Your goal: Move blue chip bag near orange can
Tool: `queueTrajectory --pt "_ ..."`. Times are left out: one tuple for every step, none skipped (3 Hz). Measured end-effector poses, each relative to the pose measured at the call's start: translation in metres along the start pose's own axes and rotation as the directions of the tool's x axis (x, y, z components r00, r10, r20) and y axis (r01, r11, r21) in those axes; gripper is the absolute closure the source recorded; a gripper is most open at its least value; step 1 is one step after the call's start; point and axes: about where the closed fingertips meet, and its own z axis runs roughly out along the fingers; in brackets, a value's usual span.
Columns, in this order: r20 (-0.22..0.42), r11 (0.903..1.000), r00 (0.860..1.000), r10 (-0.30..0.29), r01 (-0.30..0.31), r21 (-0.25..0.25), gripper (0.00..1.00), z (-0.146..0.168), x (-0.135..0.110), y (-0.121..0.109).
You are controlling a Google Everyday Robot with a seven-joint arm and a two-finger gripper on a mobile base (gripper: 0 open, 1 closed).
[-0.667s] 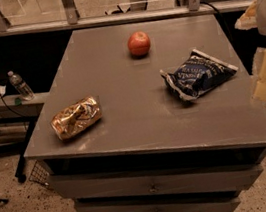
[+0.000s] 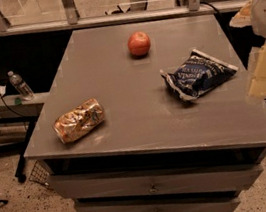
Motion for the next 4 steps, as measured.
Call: queueTrajectory --pt "0.017 0.9979 0.998 -0.059 0.058 0.028 0.00 0.026 -0.008 -0.017" --pt "0.025 0.9922 0.992 -0.124 0.123 0.014 0.00 0.062 -0.022 -0.030" --pt "0.004 0.9864 0.986 -0.164 0.164 -0.006 0.00 0.094 -0.030 -0.036" --pt "-0.026 0.9828 0.983 -0.184 0.184 -0.017 0.00 0.119 -0.031 -0.042"
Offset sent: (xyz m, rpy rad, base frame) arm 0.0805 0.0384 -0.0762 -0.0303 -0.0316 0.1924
